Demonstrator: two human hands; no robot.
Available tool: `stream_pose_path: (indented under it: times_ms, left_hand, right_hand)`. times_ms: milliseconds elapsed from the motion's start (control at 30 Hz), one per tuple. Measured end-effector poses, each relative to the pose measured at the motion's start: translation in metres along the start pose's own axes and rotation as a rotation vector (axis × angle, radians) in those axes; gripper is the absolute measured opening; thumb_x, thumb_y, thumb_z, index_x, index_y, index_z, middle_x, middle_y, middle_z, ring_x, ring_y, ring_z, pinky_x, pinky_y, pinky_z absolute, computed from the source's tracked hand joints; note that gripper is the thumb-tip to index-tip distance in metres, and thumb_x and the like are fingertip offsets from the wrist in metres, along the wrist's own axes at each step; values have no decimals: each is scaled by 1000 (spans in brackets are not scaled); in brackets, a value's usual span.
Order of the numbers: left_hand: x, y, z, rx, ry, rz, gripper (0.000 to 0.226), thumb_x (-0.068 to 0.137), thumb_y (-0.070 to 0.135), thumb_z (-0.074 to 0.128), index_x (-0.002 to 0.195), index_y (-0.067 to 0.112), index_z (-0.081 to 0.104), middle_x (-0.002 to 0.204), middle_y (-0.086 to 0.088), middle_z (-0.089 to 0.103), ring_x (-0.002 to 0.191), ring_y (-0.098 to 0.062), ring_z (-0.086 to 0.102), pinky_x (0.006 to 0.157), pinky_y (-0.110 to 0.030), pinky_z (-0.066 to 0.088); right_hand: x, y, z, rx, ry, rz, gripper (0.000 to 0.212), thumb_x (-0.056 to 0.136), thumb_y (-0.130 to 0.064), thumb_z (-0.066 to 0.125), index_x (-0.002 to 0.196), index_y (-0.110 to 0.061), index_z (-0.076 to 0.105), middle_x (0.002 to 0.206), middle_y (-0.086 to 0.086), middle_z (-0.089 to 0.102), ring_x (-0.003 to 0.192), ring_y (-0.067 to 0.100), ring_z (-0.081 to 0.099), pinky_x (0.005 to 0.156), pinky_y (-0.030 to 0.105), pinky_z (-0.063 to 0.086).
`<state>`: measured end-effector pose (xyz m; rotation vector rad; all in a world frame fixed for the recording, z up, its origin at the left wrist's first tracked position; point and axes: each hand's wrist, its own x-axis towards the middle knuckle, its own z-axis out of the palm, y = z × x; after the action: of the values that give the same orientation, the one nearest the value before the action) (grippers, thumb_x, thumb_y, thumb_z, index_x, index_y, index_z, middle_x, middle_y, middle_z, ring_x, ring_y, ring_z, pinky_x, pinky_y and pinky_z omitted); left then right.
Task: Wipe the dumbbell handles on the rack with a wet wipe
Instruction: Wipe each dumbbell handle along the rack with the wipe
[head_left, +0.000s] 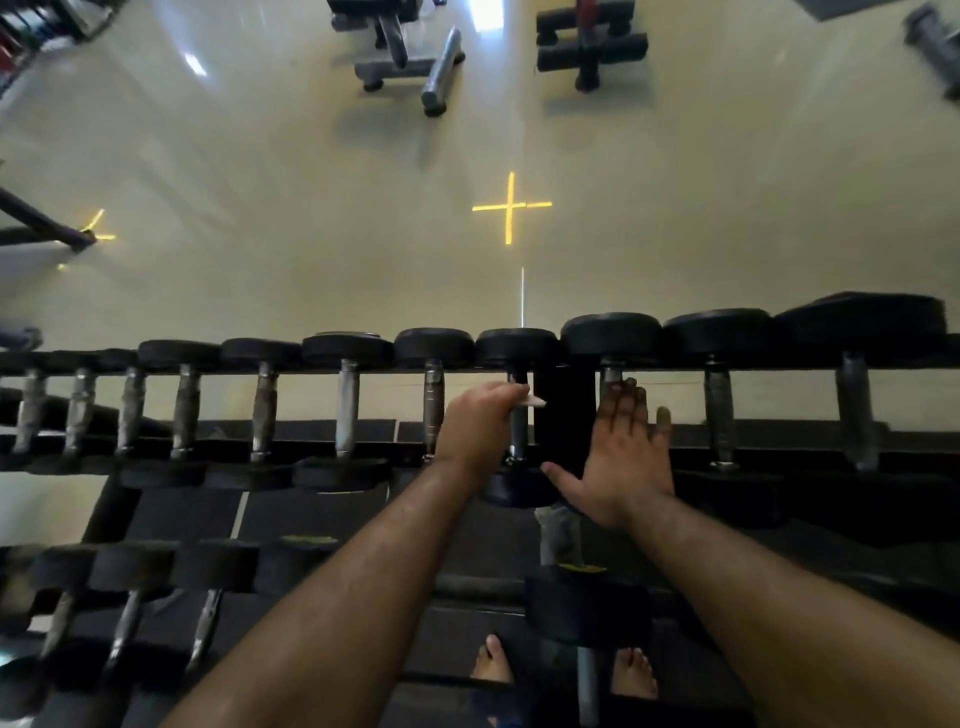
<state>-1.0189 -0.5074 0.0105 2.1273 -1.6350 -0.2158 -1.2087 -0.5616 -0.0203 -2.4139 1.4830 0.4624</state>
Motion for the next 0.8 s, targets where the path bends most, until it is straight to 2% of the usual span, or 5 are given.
stream_pose_path:
  times_ms: [100,233,467,633,800]
  left_hand:
    - [6,-12,9,138,40,165,24,84,7,78,106,15,81,102,-5,79,89,-28,75,75,-39,63]
    - [16,-28,25,180,20,145,24,90,12,74,113,16,80,104,-4,73,92,-29,67,78,-43,61]
    - [-2,-52,16,117,-508,443,31,96,19,73,125,25,75,121,1,65,107,-18,62,93,-37,58]
    - [29,-44,20,230,-23,397,38,90,6,73,126,15,74,107,-3,68,92,-24,62,82,-35,57]
    - [26,-33,30,253,-168,427,32,85,3,71,115,11,76,110,-7,63,97,-26,55,84,-36,59]
  right_hand:
    - [0,0,-1,2,43,-44,139,76,-105,20,169,-7,-14,173,30,-20,163,44,-18,131,61,-6]
    - [-4,-2,-1,26,95,-73,147,64,-113,18,172,-15,-4,175,26,-18,164,40,-16,132,60,-5]
    - [-9,-4,-1,52,158,-98,145,66,-111,24,172,-15,-2,179,19,-11,166,36,-3,133,57,0]
    - [-10,-6,-1,32,173,-97,148,66,-110,26,172,-10,4,179,20,-2,166,37,5,133,58,5]
    - [-10,-8,-2,-12,171,-96,148,66,-110,30,171,-7,10,178,23,1,166,38,4,134,57,8]
